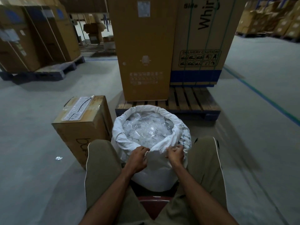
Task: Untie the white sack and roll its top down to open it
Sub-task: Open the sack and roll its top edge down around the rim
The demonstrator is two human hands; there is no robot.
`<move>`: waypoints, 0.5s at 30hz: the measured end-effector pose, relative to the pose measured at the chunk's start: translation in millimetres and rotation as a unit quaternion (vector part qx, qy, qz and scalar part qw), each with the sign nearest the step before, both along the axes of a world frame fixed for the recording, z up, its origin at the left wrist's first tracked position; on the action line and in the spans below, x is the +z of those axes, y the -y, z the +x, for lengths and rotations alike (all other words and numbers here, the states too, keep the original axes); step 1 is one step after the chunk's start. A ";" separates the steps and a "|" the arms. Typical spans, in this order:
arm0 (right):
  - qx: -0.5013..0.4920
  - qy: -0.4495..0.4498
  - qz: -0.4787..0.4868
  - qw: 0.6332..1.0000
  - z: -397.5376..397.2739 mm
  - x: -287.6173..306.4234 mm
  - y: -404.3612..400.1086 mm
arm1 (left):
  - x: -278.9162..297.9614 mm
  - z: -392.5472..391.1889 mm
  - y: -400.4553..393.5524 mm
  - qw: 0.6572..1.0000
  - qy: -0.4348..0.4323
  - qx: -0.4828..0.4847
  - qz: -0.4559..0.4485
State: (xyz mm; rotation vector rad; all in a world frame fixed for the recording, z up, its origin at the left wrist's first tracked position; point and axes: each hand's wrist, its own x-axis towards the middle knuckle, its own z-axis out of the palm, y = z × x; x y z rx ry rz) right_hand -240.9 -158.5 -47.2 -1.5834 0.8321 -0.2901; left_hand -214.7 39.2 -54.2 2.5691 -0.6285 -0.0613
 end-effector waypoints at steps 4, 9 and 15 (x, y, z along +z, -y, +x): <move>0.145 0.024 -0.251 0.957 -7.9 10.6 -13.7 | 6.9 -2.0 2.7 0.999 -0.001 0.030 -0.042; 0.223 0.064 -0.398 0.887 22.1 28.1 -8.5 | 17.8 23.1 4.3 0.986 -0.017 0.095 -0.137; 0.236 0.047 -0.544 0.804 93.2 44.9 13.5 | 40.2 84.9 12.9 0.987 0.010 0.120 -0.103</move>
